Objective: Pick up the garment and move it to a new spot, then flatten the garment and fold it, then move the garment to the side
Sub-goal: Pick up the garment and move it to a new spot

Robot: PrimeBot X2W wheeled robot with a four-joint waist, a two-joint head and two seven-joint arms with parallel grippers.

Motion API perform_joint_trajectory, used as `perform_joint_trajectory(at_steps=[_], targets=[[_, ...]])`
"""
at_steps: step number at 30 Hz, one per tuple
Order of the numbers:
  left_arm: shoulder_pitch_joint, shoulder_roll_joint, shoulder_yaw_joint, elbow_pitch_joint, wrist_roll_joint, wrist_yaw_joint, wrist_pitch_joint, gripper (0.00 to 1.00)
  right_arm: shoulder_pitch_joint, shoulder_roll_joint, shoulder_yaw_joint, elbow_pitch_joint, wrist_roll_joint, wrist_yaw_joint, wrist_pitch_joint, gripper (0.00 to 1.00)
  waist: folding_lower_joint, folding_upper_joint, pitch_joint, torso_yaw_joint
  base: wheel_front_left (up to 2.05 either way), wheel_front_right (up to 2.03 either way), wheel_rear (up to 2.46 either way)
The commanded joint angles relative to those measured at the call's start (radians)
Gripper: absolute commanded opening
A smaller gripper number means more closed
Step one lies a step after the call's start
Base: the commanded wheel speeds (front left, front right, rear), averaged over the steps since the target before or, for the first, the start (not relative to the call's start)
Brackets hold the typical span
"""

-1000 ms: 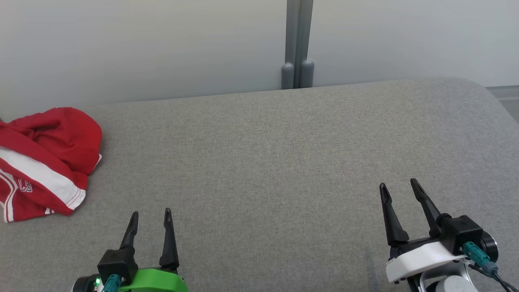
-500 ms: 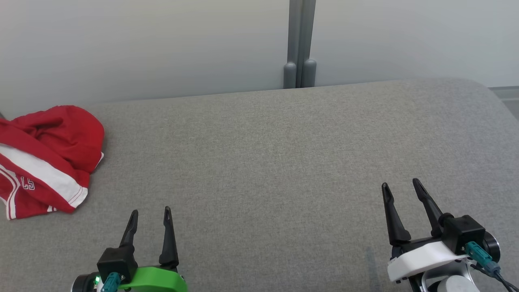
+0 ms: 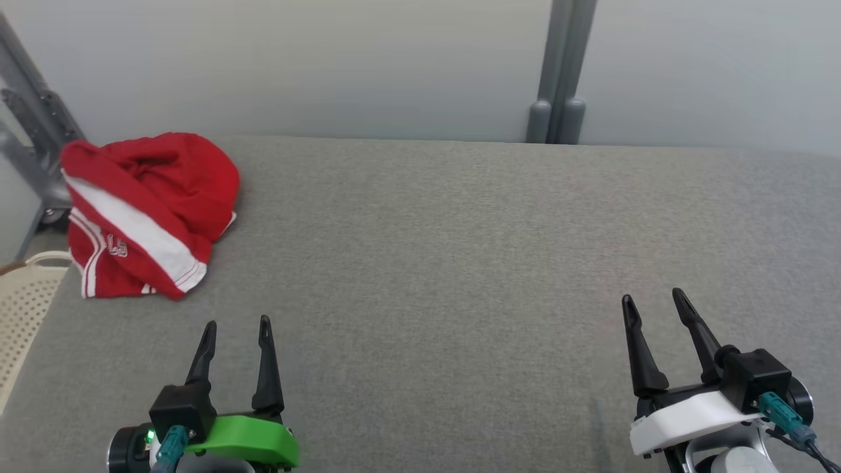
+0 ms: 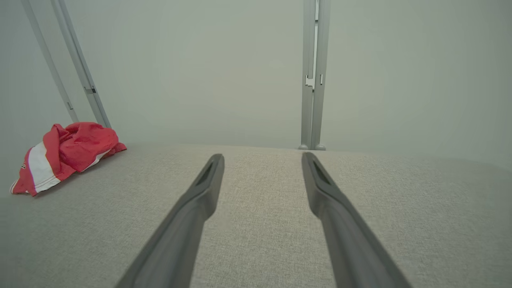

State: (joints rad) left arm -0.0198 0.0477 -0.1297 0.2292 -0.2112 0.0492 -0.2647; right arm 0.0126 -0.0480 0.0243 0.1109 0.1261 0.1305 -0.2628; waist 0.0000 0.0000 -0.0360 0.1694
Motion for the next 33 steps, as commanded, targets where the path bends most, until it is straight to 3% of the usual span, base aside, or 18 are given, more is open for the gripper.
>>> perform_joint_trajectory(at_steps=[1,6,14,27,33], targets=[[-0.013,0.005,0.011,-0.006,0.005,0.003,0.0,1.0,-0.003,-0.004,0.004,-0.005,0.005,0.0,-0.002,1.0,0.0,0.0,0.013,0.118,0.0,0.0,0.0],[-0.008,0.005,0.032,-0.016,0.009,0.002,0.0,1.0,-0.013,-0.004,0.008,-0.004,0.007,0.0,-0.002,1.0,0.0,0.0,0.022,0.226,0.0,0.0,0.0],[0.013,0.004,0.058,-0.022,-0.004,0.002,0.0,1.0,-0.019,-0.004,0.022,0.001,0.008,0.0,-0.002,1.0,0.0,0.0,0.028,0.323,0.0,0.0,0.0],[0.018,0.004,0.066,-0.034,-0.013,0.012,0.0,1.0,-0.02,-0.005,0.023,-0.004,0.002,0.0,-0.002,1.0,0.0,0.0,0.032,0.329,0.0,0.0,0.0],[-0.035,0.006,0.065,-0.031,0.013,-0.009,0.0,1.0,-0.014,-0.005,0.015,-0.011,-0.001,0.0,-0.002,1.0,0.0,0.0,0.039,0.317,0.0,0.0,0.0]])
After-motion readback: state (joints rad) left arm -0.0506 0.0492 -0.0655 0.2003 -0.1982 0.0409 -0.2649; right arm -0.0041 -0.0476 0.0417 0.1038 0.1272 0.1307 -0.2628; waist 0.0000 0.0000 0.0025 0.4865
